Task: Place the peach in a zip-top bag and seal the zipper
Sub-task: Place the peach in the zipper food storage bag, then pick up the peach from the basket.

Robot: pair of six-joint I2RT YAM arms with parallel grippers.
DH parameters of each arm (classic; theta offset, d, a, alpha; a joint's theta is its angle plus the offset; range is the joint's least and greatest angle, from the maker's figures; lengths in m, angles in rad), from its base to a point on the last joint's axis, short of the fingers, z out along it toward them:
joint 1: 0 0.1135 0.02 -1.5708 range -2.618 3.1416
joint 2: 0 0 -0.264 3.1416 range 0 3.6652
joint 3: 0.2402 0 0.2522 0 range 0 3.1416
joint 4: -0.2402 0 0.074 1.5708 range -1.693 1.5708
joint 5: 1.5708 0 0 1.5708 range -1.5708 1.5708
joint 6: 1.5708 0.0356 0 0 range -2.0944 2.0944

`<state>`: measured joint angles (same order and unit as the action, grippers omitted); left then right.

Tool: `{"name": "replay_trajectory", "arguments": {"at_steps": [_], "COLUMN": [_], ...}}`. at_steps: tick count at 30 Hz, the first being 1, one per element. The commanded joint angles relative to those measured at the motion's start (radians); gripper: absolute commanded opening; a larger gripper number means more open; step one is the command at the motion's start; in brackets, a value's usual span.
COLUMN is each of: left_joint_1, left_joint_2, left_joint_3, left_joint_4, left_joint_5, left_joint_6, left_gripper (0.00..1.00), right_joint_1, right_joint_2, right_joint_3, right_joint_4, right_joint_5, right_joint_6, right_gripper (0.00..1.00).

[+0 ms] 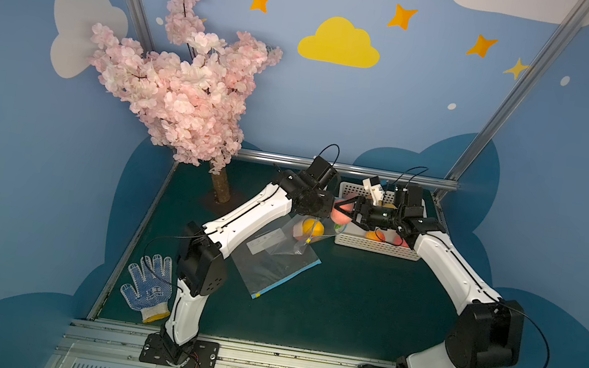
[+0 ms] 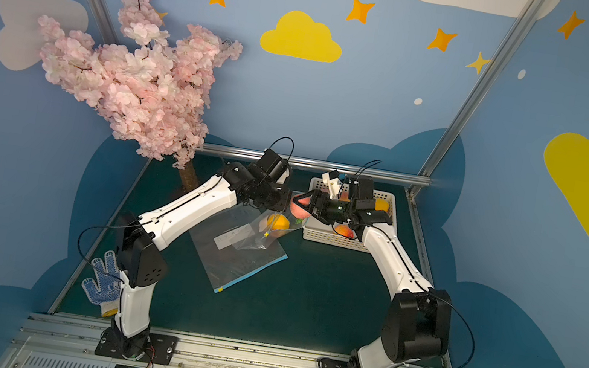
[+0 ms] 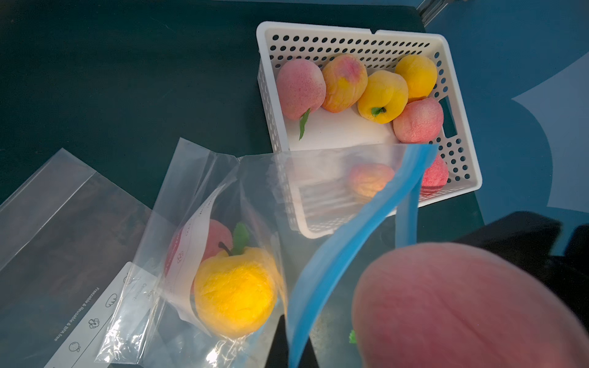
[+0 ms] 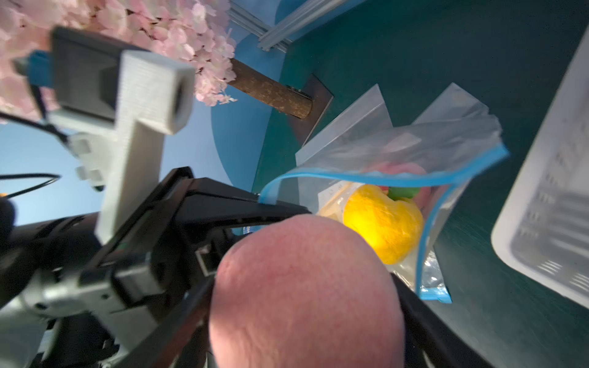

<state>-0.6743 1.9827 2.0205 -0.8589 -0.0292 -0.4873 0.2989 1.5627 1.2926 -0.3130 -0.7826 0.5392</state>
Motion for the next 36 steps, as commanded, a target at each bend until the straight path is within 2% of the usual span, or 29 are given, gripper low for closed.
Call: {"name": "replay_trajectory", "arguments": {"at_steps": [1,7,12,17,24,29,32,36], "left_joint_1": [0.004,0.005,0.011,0.018,0.018,0.020,0.019,0.017], "left_joint_2": [-0.028,-0.049,-0.075,-0.126,-0.218,-0.214,-0.200,-0.171], "left_joint_3": [0.029,0.013,-0.021,-0.022,0.012,-0.002,-0.014,-0.014], "left_joint_4": [0.001,0.001,-0.006,-0.027,-0.064,-0.061,-0.060,-0.055], "left_joint_5": [0.009,-0.010,-0.051,-0.088,-0.146,-0.129,-0.113,-0.078], "left_joint_6": [-0.003,0.005,0.017,0.034,0.085,0.101,0.102,0.108], "left_gripper": [0.03,0.03,0.03,0.03,0.03,0.03,0.03,0.03], "right_joint_1": [0.005,-0.009,-0.082,-0.163,-0.178,-0.181,-0.178,-0.167], "right_joint_2": [0.020,0.013,-0.074,-0.122,0.039,0.217,0.338,0.448], "right_joint_3": [0.050,0.112,0.089,0.009,0.080,0.220,0.317,0.378], "right_joint_4": [-0.094,-0.182,-0.172,-0.145,-0.319,-0.493,-0.586,-0.607], "right_joint_5": [0.068,0.129,0.160,0.300,0.525,0.681,0.728,0.752], "right_joint_6": [-0.062,-0.104,-0.117,-0.132,-0.245,-0.261,-0.288,-0.311], "right_gripper": [0.88,0.89,0.89,0.89,0.88,0.88,0.89,0.89]}}
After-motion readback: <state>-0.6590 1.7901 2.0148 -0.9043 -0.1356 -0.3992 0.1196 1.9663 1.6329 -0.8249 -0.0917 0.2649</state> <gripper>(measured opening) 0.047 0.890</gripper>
